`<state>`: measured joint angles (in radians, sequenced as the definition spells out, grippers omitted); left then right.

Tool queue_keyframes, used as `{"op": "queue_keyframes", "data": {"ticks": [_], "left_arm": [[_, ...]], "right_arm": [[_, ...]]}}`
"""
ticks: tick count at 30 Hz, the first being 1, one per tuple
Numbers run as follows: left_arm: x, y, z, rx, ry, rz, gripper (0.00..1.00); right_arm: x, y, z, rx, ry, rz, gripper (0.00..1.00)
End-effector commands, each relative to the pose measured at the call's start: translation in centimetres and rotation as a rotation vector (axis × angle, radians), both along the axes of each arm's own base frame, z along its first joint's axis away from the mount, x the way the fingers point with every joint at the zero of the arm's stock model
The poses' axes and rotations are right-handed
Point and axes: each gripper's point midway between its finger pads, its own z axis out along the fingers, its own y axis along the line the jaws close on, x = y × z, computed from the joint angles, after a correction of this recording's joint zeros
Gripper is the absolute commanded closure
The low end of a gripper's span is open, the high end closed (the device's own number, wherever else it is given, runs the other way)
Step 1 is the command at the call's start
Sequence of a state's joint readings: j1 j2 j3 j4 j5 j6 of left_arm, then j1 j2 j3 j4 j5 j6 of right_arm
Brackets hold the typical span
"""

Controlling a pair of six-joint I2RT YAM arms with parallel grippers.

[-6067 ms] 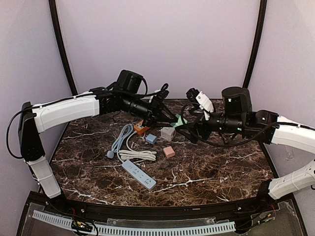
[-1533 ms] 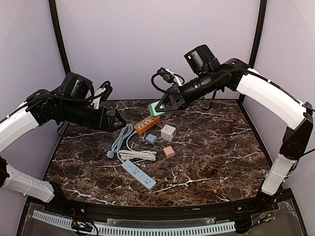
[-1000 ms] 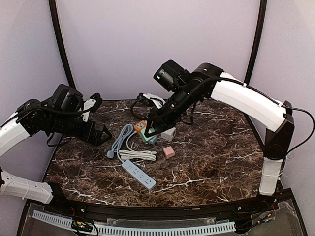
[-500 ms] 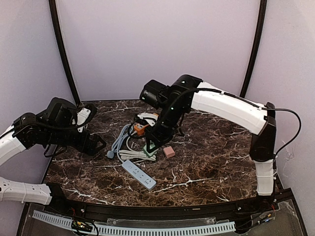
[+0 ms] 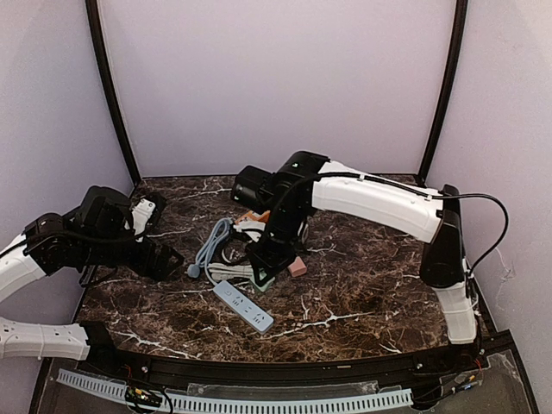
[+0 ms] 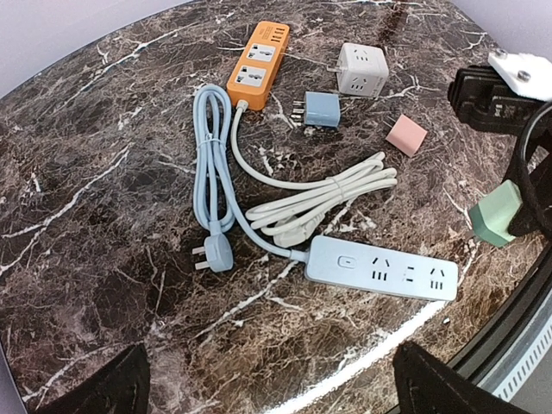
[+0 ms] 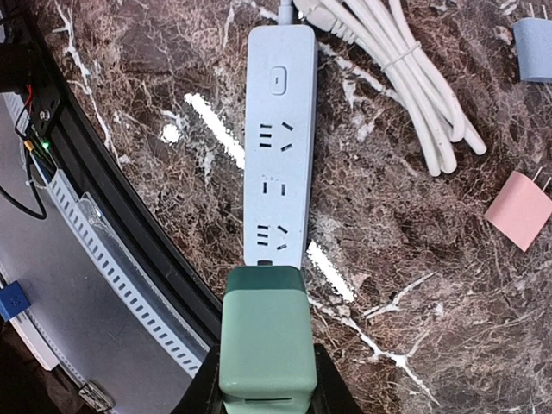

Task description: Insert the plug

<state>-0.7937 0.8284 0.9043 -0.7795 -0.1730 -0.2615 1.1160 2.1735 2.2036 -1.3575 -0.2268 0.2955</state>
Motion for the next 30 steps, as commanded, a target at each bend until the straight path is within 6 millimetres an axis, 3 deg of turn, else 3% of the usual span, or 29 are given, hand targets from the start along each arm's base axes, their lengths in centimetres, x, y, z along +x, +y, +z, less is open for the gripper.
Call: {"op": "queue_keyframes", "data": {"ticks": [1,11,21,30], "left_arm": [[0.2,0.3,0.0,-0.013,-0.023,0.012,0.01],[0.7,0.6,0.1,0.029,-0.067,-0.001,0.01],[0.7,1.4,0.5,0.027,-0.097,0.035,0.01],[1.4,3.4,1.4,0.050,-0.156,0.134,0.01]], "right_arm": [[-1.7,0.0,-1.5,-0.042,0.026,0.044,1.00],[-3.7,0.8,-3.5,-0.078,0.064,0.086,1.00],[-4.1,0.5,-5.1,-0.121,0.079,0.086,1.00],[-4.0,0.5,-6.1,-0.145,0.089,0.067,1.00]]}}
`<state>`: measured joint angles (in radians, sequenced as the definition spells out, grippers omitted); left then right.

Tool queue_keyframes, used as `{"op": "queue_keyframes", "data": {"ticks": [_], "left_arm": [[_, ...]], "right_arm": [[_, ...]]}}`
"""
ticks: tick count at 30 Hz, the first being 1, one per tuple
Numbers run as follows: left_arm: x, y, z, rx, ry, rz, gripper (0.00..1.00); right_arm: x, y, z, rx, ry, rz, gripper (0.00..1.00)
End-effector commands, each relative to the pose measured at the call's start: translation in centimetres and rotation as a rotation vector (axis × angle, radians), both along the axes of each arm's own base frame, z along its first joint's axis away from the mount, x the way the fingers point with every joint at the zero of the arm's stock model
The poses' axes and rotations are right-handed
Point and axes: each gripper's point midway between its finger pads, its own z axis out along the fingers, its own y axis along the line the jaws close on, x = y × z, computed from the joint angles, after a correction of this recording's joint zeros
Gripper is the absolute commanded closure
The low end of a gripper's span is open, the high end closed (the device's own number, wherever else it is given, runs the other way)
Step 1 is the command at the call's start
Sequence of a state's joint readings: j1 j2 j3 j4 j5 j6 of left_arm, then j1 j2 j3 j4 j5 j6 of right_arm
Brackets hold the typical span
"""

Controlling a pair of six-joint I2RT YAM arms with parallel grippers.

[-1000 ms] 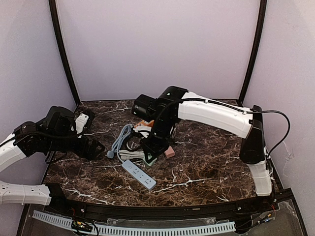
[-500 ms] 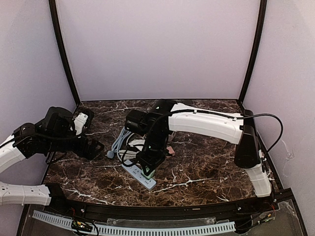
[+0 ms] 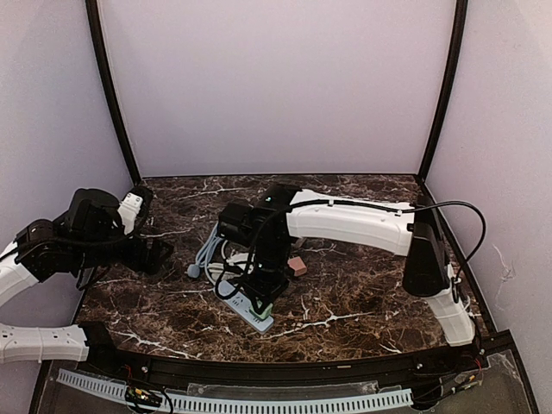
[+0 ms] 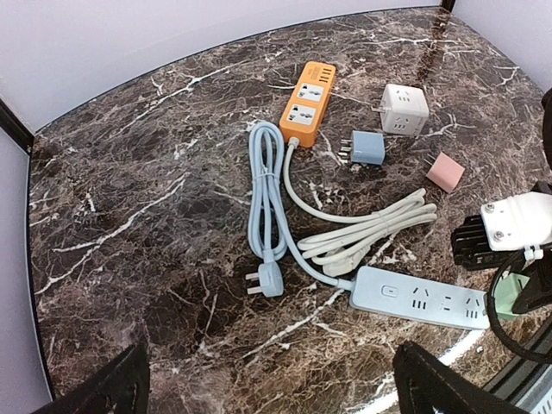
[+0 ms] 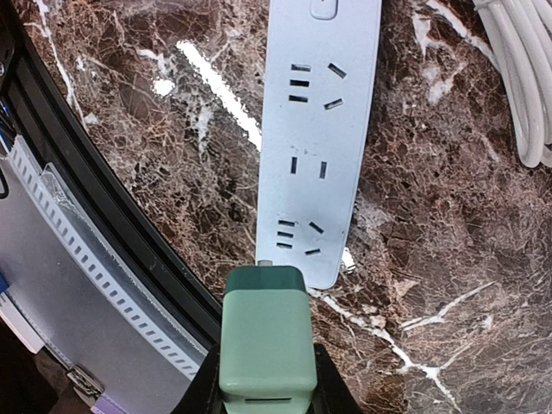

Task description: Insert the plug

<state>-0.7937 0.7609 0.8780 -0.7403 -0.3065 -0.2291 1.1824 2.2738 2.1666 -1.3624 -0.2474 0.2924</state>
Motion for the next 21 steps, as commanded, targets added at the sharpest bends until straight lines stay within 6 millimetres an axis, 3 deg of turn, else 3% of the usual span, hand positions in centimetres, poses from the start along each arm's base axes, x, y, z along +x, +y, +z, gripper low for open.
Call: {"op": "queue_keyframes", "data": {"ticks": [1,21], "left_arm": [[0.2,1.4,0.0,0.015,-0.027,0.059,0.01],[-0.1,1.5,1.5,-0.074,-0.148,0.028,0.01]], "right_arm": [[-0.6,-0.1,-0.8,-0.028,0.013,-0.006,1.00],[-0.8,0.3,-1.8,-0.038,0.032,0.006,1.00]]}}
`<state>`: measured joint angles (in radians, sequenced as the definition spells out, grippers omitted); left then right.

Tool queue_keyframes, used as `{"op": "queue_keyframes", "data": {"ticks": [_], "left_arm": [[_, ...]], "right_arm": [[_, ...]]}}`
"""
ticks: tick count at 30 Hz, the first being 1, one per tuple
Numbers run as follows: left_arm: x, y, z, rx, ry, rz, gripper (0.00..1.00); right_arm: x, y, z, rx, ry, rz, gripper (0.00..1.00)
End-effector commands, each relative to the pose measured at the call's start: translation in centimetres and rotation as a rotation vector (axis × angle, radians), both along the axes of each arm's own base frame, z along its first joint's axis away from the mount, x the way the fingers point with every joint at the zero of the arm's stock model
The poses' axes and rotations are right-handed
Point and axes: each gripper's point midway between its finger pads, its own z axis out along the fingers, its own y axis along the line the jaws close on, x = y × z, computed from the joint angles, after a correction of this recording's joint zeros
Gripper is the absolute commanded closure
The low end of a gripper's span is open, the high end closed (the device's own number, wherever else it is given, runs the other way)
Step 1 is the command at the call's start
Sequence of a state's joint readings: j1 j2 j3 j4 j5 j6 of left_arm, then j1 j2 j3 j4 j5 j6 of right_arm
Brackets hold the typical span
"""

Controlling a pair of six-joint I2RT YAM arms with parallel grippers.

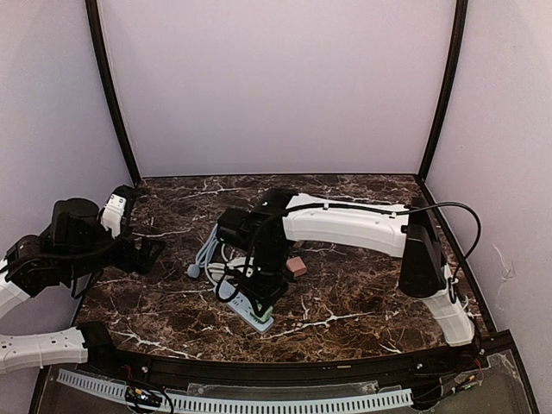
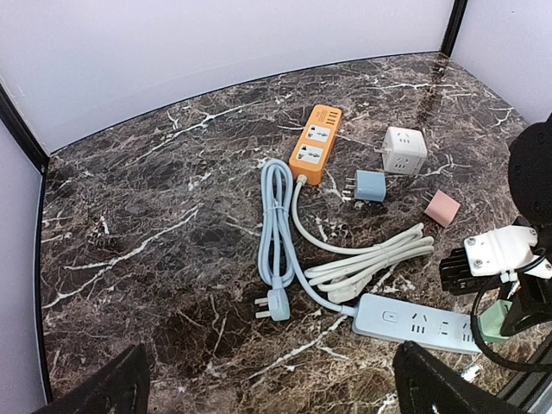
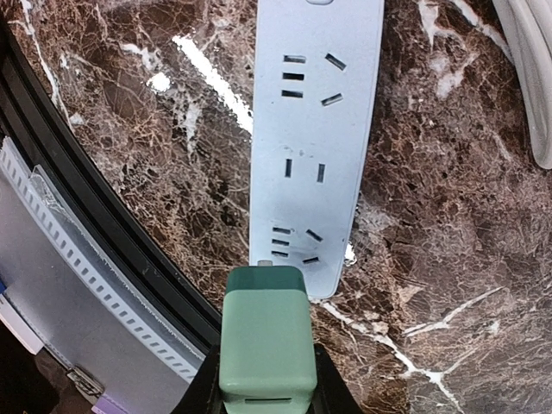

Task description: Insert the plug

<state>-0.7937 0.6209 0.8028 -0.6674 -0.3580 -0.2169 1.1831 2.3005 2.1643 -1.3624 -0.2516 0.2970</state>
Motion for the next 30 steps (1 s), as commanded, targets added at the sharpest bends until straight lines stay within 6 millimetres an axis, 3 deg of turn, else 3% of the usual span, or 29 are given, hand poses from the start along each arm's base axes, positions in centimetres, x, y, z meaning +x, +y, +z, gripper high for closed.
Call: {"op": "queue_keyframes", "data": {"ticks": [1,20,30], "left_arm": [[0.1,-0.1,0.1,-0.008,-0.031,-0.011,0.01],[-0.1,-0.2,0.1,-0.015,-0.041,-0.029,0.01],[-0.2,-0.2,0.1,-0.019,-0.043,-0.033,0.01]], "right_arm": [[-0.6,0.4,-0.7,-0.012,0.017,0.009,1.00],[-0.5,0.5,-1.8,-0.029,0.016,0.023,1.00],[0.2,1.1,-1.1,-0.011,-0.016,0.011,1.00]]}}
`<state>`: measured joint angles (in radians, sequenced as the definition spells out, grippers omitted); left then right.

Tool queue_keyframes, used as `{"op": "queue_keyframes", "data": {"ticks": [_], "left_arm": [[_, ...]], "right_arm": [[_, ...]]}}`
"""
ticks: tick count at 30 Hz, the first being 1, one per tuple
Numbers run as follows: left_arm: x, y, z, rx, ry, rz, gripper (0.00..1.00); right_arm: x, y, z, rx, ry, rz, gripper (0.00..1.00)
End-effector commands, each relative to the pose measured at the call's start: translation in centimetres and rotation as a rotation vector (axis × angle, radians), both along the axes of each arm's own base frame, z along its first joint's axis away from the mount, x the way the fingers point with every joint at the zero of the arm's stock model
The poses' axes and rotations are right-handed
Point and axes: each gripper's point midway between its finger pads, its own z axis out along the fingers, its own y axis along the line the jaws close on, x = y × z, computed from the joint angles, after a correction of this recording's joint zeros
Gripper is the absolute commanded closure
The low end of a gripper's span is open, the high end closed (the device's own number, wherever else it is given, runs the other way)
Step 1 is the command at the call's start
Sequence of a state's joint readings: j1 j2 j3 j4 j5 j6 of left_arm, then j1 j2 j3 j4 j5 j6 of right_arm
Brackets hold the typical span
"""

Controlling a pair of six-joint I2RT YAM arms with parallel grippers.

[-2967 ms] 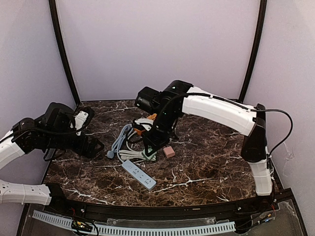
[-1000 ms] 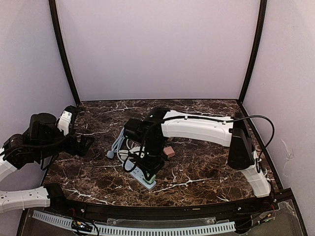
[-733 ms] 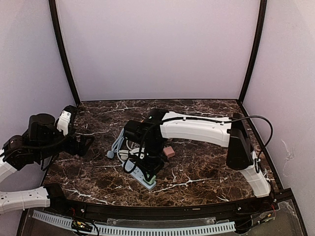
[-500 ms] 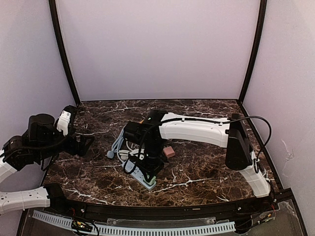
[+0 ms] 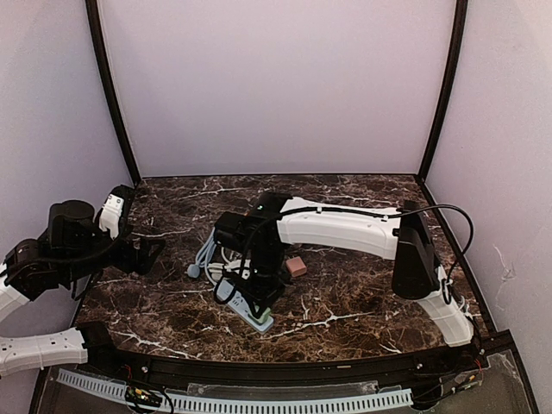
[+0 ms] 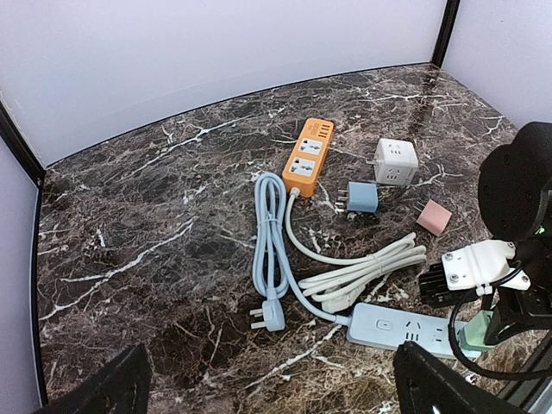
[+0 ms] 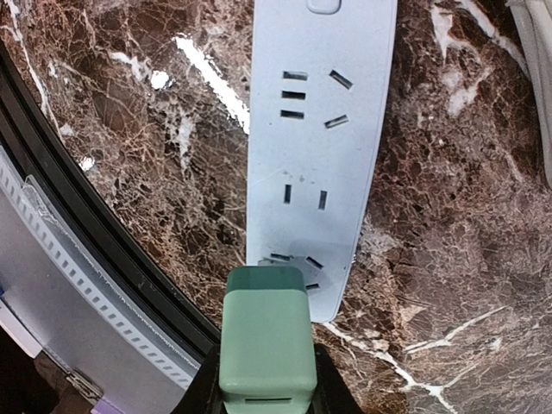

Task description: Insert the plug

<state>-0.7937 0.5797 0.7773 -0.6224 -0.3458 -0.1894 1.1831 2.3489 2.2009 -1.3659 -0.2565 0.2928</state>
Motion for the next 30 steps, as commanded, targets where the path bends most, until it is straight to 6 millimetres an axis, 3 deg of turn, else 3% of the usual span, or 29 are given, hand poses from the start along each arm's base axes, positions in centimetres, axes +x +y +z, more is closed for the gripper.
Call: {"op": "queue_keyframes", "data": {"ticks": [1,30], "left_arm": [[-0.1,0.0,-0.5,0.007,0.003,-0.009,0.01],[0.0,0.0,-0.6,0.012,0.003,-0.007,0.01]], "right_arm": [[0.2,0.5,0.0,0.000,-0.031,0.005,1.00],[0.1,-0.7,-2.1,-0.072,-0.034,0.003,1.00]]}}
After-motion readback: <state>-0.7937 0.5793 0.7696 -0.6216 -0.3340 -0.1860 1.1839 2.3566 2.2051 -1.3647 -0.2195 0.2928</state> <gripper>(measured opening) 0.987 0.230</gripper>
